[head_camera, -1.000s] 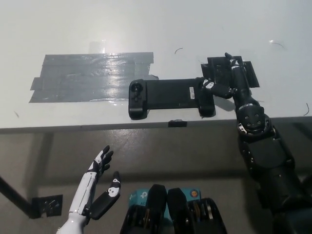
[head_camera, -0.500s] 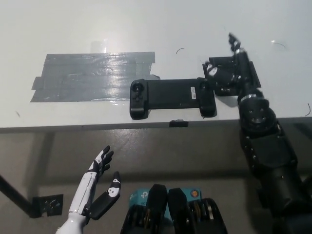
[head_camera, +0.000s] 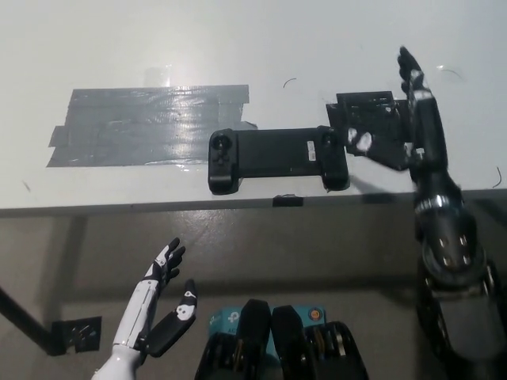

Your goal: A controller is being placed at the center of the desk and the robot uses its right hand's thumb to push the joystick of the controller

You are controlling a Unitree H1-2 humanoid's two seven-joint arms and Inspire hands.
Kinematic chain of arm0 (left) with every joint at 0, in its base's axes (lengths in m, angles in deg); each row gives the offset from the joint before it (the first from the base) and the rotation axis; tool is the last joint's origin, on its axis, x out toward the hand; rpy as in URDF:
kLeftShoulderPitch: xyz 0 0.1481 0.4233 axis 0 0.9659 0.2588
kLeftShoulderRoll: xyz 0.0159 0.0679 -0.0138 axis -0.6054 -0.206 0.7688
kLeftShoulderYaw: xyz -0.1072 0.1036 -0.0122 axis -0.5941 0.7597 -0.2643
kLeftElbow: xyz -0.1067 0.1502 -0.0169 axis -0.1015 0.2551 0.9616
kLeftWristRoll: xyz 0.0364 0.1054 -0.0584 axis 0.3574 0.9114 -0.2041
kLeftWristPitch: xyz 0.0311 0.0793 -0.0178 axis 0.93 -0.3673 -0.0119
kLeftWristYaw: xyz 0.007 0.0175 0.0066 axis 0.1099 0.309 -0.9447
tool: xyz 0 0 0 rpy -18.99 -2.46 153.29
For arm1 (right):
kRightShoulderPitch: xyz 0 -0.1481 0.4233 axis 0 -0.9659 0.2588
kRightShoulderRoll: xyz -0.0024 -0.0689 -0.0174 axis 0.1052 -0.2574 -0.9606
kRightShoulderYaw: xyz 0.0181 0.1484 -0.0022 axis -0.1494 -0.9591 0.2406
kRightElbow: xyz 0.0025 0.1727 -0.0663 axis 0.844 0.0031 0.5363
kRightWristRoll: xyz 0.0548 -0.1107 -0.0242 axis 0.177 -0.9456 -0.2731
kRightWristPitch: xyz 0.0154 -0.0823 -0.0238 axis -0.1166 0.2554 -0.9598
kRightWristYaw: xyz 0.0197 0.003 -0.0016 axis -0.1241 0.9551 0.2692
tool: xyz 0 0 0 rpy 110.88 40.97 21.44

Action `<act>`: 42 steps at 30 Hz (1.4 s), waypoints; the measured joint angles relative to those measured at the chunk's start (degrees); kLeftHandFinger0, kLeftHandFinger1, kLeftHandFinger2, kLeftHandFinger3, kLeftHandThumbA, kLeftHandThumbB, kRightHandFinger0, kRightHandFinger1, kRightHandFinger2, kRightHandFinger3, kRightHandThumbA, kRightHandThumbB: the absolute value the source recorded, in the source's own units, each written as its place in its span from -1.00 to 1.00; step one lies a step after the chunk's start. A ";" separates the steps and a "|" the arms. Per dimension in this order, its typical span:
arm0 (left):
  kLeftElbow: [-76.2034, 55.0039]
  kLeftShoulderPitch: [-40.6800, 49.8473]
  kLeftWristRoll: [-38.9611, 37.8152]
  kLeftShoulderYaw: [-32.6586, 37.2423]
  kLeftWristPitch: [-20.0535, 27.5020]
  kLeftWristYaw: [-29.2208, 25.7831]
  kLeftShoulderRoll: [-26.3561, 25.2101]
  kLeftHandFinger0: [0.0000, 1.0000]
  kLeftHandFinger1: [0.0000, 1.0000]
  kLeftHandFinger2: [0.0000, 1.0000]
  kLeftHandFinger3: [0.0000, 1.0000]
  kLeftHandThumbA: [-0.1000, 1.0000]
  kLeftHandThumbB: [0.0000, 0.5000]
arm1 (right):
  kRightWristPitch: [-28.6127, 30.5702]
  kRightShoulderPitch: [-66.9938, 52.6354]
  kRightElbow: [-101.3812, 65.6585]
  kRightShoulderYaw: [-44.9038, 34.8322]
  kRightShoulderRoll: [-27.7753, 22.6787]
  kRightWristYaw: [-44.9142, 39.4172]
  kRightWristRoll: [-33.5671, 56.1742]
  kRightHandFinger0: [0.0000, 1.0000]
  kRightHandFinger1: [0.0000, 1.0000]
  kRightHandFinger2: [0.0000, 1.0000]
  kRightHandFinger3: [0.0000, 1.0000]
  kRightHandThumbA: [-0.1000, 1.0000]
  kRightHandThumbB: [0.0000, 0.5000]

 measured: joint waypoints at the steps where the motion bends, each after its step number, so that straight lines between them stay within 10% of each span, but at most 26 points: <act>1: 0.01 -0.09 0.00 0.00 -0.02 0.00 0.00 1.00 1.00 1.00 1.00 -0.17 -0.93 | -0.01 -2.12 -2.57 0.56 -0.05 -0.26 -0.03 1.00 1.00 1.00 1.00 1.00 -0.08; 13: 0.06 -3.35 -0.03 -0.48 -0.17 0.17 -0.59 1.00 1.00 1.00 1.00 -0.19 -0.98 | 3.74 -26.31 -19.66 7.90 -4.23 -4.73 -0.27 1.00 1.00 1.00 1.00 0.95 -0.28; 42: 0.23 -3.22 -0.05 -0.36 -0.12 0.21 -0.57 1.00 1.00 1.00 1.00 -0.30 -0.93 | 7.62 -27.75 -11.51 11.20 -5.78 -9.23 -2.51 1.00 1.00 1.00 1.00 0.84 -0.34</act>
